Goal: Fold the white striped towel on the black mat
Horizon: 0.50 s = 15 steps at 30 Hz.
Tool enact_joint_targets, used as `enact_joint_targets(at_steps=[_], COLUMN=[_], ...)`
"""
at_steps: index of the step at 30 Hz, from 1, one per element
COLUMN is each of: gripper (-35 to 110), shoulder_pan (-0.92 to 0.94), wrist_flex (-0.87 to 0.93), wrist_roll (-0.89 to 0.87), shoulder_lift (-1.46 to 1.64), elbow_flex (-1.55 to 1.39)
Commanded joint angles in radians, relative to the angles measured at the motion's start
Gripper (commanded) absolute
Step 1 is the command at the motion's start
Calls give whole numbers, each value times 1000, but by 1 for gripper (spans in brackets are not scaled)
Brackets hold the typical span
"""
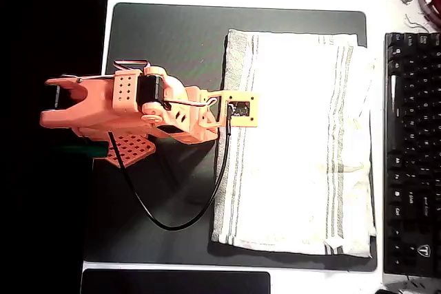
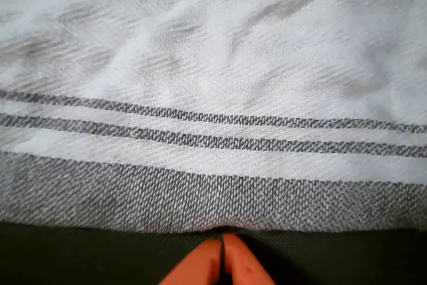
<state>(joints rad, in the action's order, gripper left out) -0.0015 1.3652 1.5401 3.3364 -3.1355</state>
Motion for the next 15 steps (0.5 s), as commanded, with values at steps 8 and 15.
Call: enact_joint_targets(at_steps=[8,15], gripper=[0,0], shoulder_pan=[-15,-17], wrist_flex=[25,25], wrist_roll=[94,104], shoulder_lift=[25,25], elbow_flex=[-23,-23])
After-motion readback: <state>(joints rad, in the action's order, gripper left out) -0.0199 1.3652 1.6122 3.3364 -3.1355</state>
